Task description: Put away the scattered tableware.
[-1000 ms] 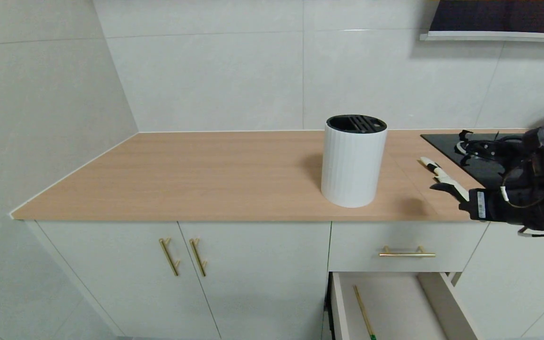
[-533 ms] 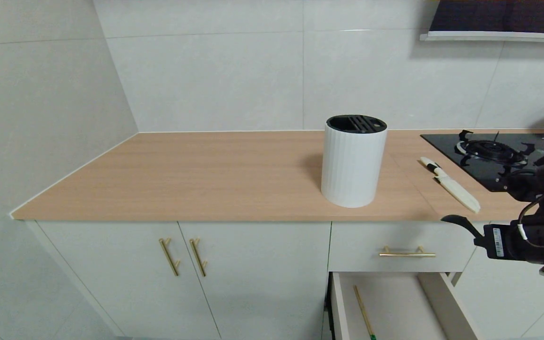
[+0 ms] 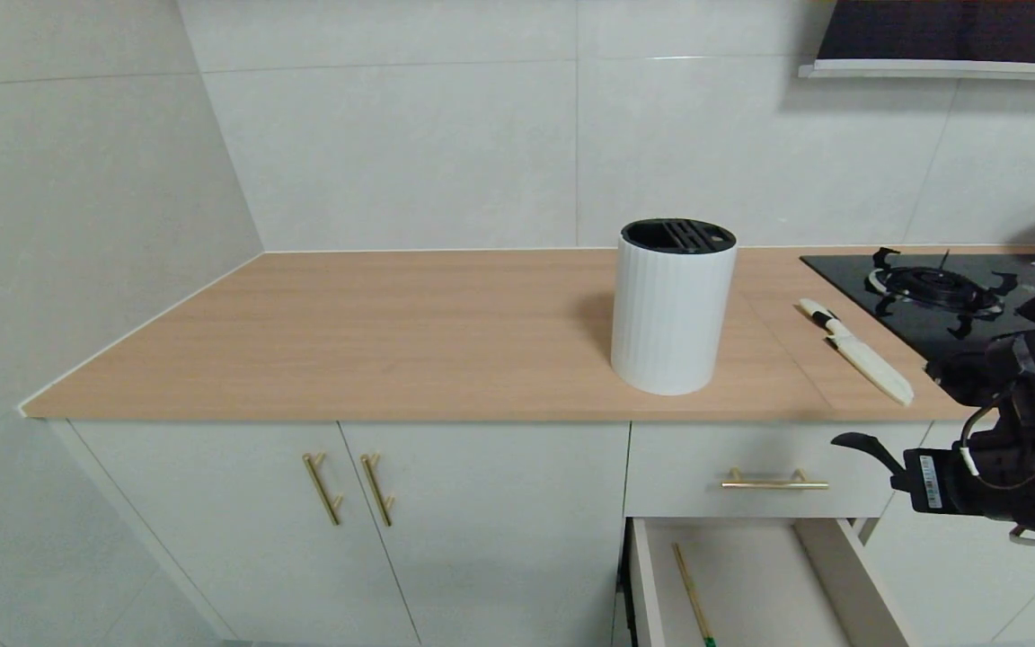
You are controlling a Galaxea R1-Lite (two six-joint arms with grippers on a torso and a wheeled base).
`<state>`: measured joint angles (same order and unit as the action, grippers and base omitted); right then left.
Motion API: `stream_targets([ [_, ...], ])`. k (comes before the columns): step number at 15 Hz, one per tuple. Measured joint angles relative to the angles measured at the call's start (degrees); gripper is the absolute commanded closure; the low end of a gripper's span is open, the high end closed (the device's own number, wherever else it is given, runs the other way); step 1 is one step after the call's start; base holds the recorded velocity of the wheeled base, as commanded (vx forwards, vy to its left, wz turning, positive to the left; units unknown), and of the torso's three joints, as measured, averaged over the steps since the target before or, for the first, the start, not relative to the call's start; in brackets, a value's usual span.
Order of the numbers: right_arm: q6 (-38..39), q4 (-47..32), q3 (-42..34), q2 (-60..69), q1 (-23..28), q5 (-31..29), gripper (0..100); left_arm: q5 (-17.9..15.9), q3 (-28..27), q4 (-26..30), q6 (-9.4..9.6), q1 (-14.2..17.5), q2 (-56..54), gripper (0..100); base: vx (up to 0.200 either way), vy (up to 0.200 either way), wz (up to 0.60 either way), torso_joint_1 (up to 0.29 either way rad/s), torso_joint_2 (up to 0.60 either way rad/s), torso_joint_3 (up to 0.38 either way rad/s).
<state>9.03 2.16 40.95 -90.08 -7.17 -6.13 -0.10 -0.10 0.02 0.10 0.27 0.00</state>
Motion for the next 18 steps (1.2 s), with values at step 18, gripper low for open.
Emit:
stream_targets([
  [18, -0.11, 7.17, -3.16, -5.88, -1.26, -0.07, 100, 0.0, 0.0, 0.02, 0.0, 0.04, 0.0, 0, 0.0, 0.0, 0.0, -0.167, 0.46, 0.289],
])
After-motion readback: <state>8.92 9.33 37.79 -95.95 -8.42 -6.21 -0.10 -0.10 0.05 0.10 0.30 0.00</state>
